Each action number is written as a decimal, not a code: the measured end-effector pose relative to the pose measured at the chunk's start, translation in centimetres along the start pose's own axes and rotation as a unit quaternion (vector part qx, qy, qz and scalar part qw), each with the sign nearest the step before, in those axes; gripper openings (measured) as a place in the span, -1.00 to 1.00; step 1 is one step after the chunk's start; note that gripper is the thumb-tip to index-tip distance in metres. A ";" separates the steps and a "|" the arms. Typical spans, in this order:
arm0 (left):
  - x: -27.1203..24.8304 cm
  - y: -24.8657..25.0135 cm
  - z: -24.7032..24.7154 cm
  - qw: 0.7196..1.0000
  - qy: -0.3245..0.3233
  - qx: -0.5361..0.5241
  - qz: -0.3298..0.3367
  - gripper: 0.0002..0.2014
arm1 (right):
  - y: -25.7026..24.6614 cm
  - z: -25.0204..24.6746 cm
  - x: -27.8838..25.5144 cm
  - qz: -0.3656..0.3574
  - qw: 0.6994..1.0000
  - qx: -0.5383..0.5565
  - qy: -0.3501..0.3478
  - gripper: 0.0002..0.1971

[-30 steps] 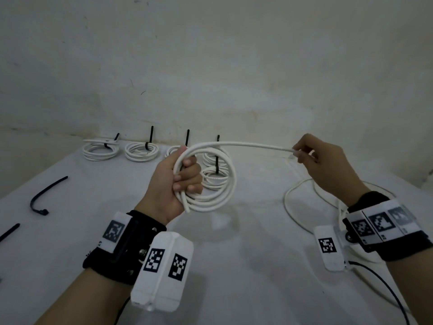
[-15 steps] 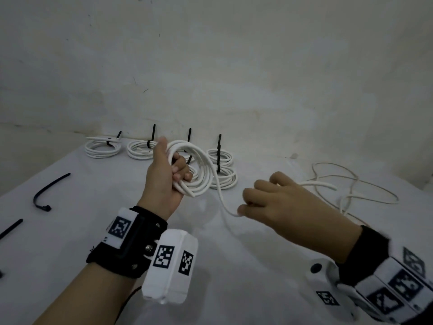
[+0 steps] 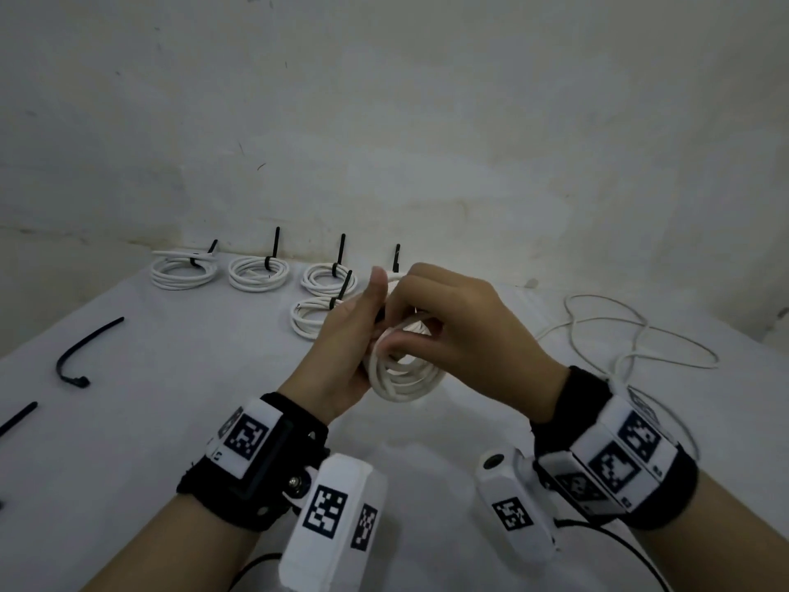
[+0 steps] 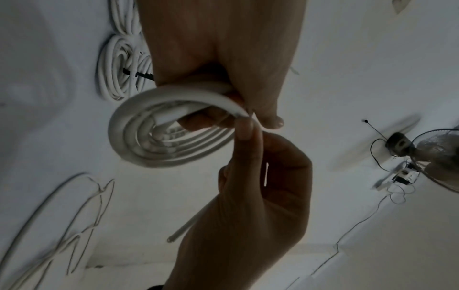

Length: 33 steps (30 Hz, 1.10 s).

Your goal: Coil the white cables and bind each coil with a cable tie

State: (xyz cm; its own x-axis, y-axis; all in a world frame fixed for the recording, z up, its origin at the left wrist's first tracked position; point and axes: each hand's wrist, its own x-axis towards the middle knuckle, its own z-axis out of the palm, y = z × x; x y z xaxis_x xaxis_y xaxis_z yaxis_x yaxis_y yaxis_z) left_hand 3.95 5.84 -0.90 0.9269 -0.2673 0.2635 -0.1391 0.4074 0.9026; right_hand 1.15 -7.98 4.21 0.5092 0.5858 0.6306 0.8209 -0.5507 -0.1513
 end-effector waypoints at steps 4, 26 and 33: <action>-0.2 0.1 0.4 0.999 -0.022 -0.015 -0.025 -0.53 | 0.3 0.2 -0.2 0.012 0.999 0.008 0.032 -0.80; -0.8 1.5 0.6 0.977 -0.099 -0.115 -0.148 -0.66 | 4.6 -2.0 -1.3 0.080 0.990 -0.107 0.052 -0.87; -0.7 2.0 0.2 0.981 -0.087 -0.099 -0.144 -0.64 | 3.8 -1.1 -0.6 0.240 0.962 0.111 0.075 -0.82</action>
State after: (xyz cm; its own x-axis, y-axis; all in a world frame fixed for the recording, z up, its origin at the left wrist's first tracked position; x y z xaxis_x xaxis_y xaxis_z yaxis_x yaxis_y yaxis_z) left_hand 2.95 6.66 0.82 0.8417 -0.5344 0.0775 0.2053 0.4495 0.8694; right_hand 3.65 -11.06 4.15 0.8133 0.1944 0.5484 0.5445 -0.5864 -0.5997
